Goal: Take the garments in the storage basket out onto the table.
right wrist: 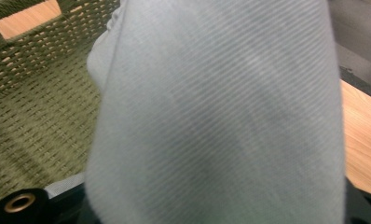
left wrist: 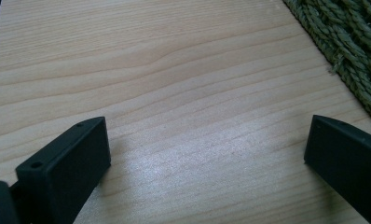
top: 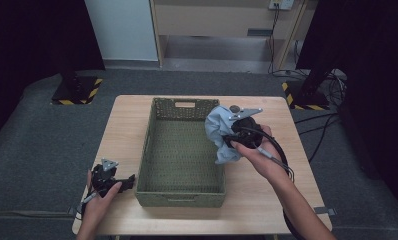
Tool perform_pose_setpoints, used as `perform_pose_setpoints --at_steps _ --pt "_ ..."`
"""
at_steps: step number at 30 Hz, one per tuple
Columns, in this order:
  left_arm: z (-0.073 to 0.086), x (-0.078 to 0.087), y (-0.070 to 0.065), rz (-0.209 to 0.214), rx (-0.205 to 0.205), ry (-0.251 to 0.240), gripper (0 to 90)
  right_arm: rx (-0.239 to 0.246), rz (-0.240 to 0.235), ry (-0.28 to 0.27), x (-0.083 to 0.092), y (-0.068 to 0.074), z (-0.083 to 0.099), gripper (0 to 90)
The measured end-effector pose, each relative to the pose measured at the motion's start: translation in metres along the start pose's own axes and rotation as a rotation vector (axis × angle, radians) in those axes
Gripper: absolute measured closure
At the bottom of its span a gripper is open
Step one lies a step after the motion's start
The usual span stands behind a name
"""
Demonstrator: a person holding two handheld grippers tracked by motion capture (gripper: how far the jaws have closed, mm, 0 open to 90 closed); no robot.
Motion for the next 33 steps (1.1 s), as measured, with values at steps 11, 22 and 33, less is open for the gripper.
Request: perform_pose_setpoints --at_steps 11,22,33 --pt "0.000 0.000 0.000 0.000 0.000 0.000 0.0 -0.036 0.015 0.008 0.004 -0.018 0.015 50.7" --pt "0.000 0.000 0.000 0.000 0.000 0.000 0.0 -0.059 0.031 0.014 0.004 -0.032 0.025 50.7" --pt "0.000 0.000 0.000 0.000 0.000 0.000 0.0 -0.118 0.061 0.024 0.003 -0.056 0.046 50.7"
Point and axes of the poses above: each handheld gripper's, and its own axes: x roughly backward along the jaws, z roughly out of its underside, y roughly to its left, the point moved 10 cm from there along -x, roughly forward along the jaws, and after that the axes turned 4 degrees about x, right-handed, at the moved point
